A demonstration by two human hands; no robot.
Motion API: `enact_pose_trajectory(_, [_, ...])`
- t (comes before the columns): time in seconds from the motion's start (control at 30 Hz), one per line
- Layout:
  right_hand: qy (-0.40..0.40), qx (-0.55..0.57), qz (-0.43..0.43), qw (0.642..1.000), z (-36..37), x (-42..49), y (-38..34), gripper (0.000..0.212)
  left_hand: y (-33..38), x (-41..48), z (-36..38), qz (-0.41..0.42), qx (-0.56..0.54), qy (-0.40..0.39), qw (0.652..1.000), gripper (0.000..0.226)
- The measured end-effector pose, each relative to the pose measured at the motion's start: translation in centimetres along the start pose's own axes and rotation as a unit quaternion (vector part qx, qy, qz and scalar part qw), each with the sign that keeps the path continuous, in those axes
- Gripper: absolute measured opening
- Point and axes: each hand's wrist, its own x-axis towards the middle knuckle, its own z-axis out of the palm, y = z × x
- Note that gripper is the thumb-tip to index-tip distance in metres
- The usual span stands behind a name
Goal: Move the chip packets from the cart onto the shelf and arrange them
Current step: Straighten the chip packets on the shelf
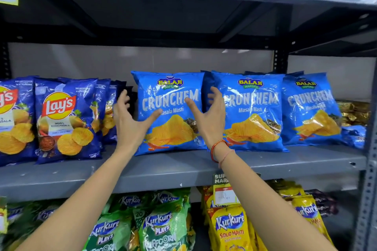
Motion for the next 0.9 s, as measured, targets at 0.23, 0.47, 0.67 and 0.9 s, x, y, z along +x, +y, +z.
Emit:
enact_pose_trajectory(0.23, [0.111,-0.050,-0.089,0.989,-7.2,1.9,-0.1,0.053,5.8,-2.5,6.3,0.152,-0.007,-0.049,0.987,0.044])
enact_pose_trajectory(0.47, [0.165,-0.155,0.024,0.974,-13.8,5.6,4.9,0.064,7.3,-3.9,14.7,-0.010,-0.045,-0.227,0.973,0.081])
enact_pose_trajectory(0.67, [0.045,-0.030,0.182,0.982,-14.8,8.1,7.3,0.081,7.2,-2.4,17.4,-0.215,-0.119,-0.237,0.940,0.104])
enact_pose_trajectory(0.9, [-0.011,0.025,0.196,0.980,-14.5,9.3,8.5,0.080,6.7,-2.8,18.4,-0.237,-0.213,-0.219,0.922,0.094])
